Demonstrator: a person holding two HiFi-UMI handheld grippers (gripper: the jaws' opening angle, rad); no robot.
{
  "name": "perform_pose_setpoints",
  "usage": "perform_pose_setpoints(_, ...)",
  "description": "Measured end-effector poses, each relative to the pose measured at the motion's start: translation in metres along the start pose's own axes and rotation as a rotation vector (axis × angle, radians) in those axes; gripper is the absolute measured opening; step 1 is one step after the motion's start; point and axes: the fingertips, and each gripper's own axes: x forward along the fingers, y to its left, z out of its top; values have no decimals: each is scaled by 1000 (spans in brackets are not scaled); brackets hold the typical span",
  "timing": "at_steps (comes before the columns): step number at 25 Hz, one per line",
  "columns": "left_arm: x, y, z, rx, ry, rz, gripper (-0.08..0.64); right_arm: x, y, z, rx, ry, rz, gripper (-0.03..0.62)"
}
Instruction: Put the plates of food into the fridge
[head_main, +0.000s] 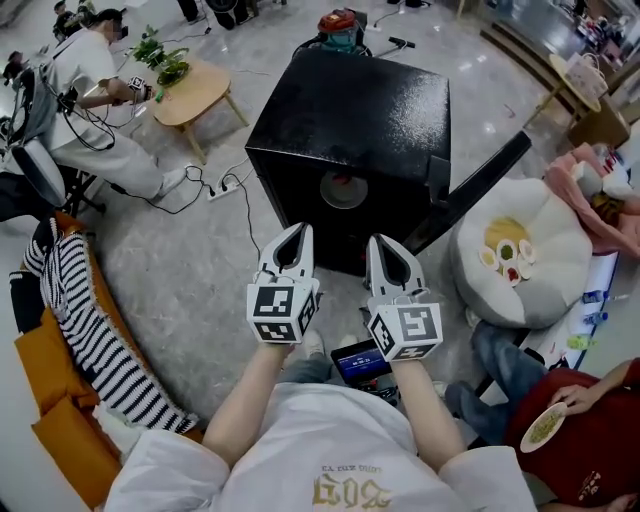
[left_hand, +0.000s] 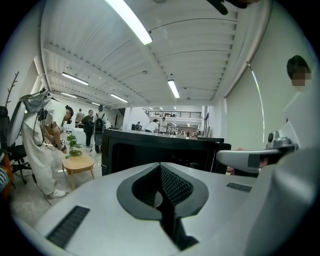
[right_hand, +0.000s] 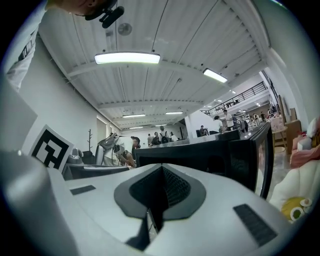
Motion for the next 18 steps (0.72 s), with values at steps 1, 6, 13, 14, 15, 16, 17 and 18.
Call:
perform_pose_setpoints(1,-1,-1,3,1,-7,0,6,0,1,3,1,-5,1,9)
perform_pose_setpoints(6,1,-5,8,-3,-7,-6,6,3,2,7,2,-12,-4,9)
perform_pose_setpoints(13,1,-8,11,16,-3,-12,6,2,0,15,-2,-30,-7,9)
perform_pose_setpoints(14,1,-9,10,15,-1,-11,6,1,-2,15,2,-32,-9,9)
perform_pose_setpoints(15,0,-9,9,15,0,-11,6,1,-3,15,7,-32,-9,9)
perform_pose_setpoints(16,0,-8,9,16,2,-10,6,2,-4,14,13,-33,-7,9)
perform_pose_setpoints(17,0,-7,9,16,3,-9,6,3,-4,13,21,-33,-4,9)
perform_pose_setpoints(18,0,-7,9,17,5,-8,6,4,-4,13,27,-32,-2,9)
